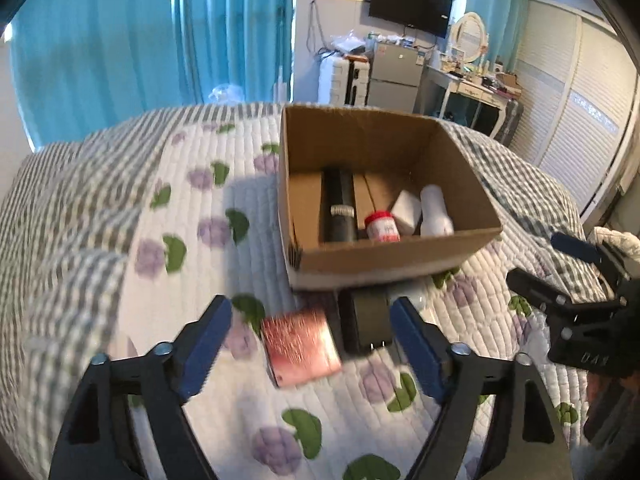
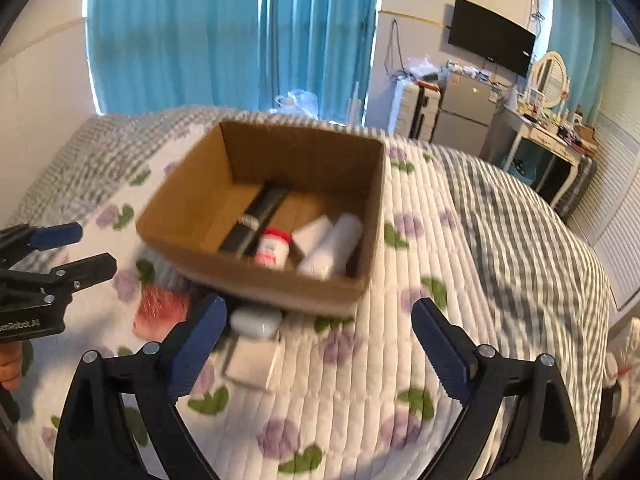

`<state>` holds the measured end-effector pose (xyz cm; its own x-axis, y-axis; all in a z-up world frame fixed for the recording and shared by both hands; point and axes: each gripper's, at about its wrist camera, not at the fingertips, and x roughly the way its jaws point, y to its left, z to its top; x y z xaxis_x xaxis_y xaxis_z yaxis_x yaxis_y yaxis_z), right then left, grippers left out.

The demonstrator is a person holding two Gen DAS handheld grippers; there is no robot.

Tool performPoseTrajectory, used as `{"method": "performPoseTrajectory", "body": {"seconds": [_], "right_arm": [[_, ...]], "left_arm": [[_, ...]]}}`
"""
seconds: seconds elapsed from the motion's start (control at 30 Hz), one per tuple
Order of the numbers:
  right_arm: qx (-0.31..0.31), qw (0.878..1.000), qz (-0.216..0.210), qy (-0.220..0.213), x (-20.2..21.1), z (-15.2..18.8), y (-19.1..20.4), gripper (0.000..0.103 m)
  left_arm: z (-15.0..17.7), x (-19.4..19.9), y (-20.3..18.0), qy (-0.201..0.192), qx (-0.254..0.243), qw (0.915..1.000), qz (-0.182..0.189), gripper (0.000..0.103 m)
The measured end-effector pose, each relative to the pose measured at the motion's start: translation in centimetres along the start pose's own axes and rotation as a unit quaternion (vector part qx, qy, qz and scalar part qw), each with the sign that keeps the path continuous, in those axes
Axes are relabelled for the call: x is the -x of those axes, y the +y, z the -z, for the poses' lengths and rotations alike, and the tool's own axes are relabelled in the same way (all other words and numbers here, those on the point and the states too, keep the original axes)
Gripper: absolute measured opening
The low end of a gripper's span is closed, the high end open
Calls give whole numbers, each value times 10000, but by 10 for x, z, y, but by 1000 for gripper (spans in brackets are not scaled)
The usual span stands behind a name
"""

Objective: Organize rigid objects
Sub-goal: 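Lower the white hair dryer into the box and open the right tool, then grasp the black power bank with the left tool while the right tool grasps the white charger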

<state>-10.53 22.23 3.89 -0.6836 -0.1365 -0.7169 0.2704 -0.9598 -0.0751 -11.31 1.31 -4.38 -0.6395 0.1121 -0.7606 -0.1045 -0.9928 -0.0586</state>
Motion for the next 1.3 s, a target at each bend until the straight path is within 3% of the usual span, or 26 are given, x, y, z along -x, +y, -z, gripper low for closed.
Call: {"method": "performPoseTrajectory", "body": {"seconds": [0.2,0.37,0.57,0.87,1.0,1.07,1.2,1.23,1.3], "right_arm": [[-47,9994,126,313,-27,32,13,98],[-181,9983,-13,546,-53,53,17,98],[-244,9965,-171,784,-77,63,22,98],[-20,9947,-193,1006,-101,68,39,98],[34,9937,-151,1110,-112,68,45,89],[45,9932,-163,1148,-116,68,46,78],[79,9921,-211,1237,-124,69,48,66],[94,9921,-250,1223,-123,69,49,58],[195,9927,-256,1165,-118,70,51,55]], "left_arm": [[22,-25,-2,183,242,9994,-144,93],[43,-37,-3,195,20,9995,-240,93],[55,-44,-7,166,-263,9988,-386,93],[55,-51,5,337,41,9985,-425,93],[55,-50,6,320,80,9984,-468,93],[55,-52,6,330,89,9982,-490,93],[56,-53,4,344,55,9979,-547,93],[56,-53,3,343,49,9978,-562,93],[56,-52,2,334,37,9977,-586,93]]}}
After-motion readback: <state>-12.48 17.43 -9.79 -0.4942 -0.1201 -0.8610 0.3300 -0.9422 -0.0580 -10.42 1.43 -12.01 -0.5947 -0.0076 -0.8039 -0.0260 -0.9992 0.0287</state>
